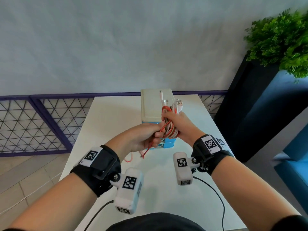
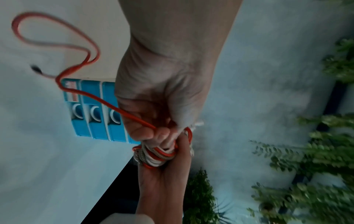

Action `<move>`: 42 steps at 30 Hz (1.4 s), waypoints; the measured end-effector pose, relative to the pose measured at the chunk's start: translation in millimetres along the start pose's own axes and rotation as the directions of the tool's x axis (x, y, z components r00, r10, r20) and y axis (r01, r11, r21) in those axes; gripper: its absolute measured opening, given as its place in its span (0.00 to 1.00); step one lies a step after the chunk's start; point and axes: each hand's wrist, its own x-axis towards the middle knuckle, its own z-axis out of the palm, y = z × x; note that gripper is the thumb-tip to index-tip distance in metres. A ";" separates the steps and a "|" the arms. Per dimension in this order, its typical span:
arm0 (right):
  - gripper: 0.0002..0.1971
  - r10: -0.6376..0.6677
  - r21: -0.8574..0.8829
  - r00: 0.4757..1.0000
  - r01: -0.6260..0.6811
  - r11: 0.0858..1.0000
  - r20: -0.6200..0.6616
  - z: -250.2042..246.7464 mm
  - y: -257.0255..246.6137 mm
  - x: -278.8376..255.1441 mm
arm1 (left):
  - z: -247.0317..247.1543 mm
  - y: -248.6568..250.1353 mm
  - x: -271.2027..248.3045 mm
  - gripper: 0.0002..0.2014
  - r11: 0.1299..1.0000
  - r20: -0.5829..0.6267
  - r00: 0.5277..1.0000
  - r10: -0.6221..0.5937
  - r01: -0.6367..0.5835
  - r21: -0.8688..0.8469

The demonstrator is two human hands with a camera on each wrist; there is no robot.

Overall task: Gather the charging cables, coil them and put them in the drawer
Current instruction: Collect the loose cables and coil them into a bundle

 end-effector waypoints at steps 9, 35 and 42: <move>0.02 -0.023 0.285 0.999 0.033 0.958 -0.038 -24.9 -21.8 12.0 | -38.1 -23.9 -14.3 0.12 0.903 0.334 0.905 -0.262 0.107 0.416; 0.08 0.029 -0.275 0.998 -0.013 0.961 0.053 -21.5 -10.5 -0.1 | -40.2 1.3 1.0 0.19 0.937 -0.214 0.967 0.137 -0.057 0.345; 0.22 0.039 -0.237 0.999 -0.036 0.971 0.006 -26.3 -1.4 5.4 | -37.1 1.9 0.5 0.12 0.990 -0.106 0.991 0.080 -0.092 -0.109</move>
